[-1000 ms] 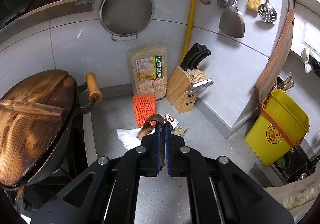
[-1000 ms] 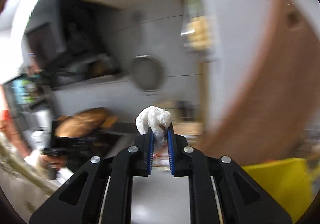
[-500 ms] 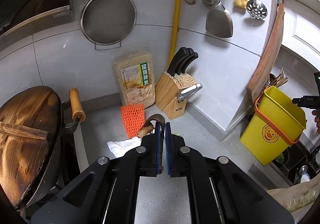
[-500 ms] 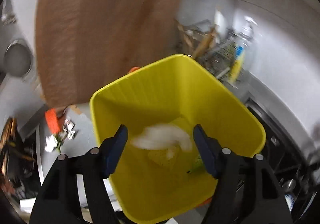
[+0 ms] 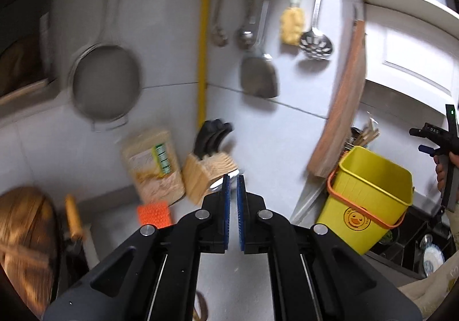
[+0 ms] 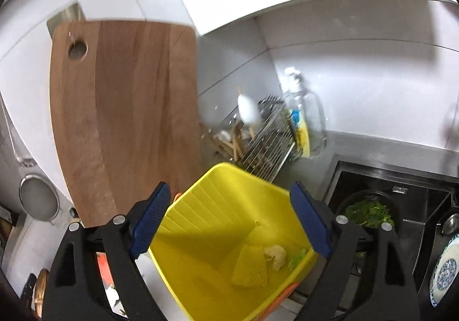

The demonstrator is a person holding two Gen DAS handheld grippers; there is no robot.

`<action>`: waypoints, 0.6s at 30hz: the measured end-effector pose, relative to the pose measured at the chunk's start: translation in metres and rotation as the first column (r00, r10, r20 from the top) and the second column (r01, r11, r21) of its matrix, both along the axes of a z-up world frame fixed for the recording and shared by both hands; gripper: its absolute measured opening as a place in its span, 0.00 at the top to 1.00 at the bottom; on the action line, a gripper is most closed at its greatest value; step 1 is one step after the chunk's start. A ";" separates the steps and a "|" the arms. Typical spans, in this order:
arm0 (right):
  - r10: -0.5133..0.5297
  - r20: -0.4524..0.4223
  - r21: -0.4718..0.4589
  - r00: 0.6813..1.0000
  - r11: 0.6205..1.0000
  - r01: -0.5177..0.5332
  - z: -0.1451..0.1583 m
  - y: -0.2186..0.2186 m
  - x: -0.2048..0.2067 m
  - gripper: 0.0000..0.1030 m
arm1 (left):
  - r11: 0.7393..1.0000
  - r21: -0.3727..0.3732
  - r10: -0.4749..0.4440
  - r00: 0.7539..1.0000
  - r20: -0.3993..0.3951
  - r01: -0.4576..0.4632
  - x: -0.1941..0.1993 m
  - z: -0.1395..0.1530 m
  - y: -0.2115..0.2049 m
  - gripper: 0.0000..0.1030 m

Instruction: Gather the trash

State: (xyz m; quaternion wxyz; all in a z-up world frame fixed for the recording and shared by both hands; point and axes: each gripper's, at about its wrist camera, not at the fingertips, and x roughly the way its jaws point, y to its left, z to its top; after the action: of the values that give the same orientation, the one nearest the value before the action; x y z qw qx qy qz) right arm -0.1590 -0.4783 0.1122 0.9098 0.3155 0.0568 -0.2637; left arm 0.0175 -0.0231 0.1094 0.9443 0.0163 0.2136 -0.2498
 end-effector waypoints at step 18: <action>-0.009 0.078 -0.018 0.997 1.000 0.010 -0.011 -0.007 -0.047 0.20 | 0.963 0.269 0.096 0.915 -0.392 0.015 0.040 -0.171 0.013 0.64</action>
State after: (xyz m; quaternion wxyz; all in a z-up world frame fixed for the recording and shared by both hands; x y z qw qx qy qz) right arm -0.2060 -0.4848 0.1013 0.9129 0.3176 0.0173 -0.2559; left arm 0.0575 -0.0099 -0.0614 0.8744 0.0869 0.4347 -0.1971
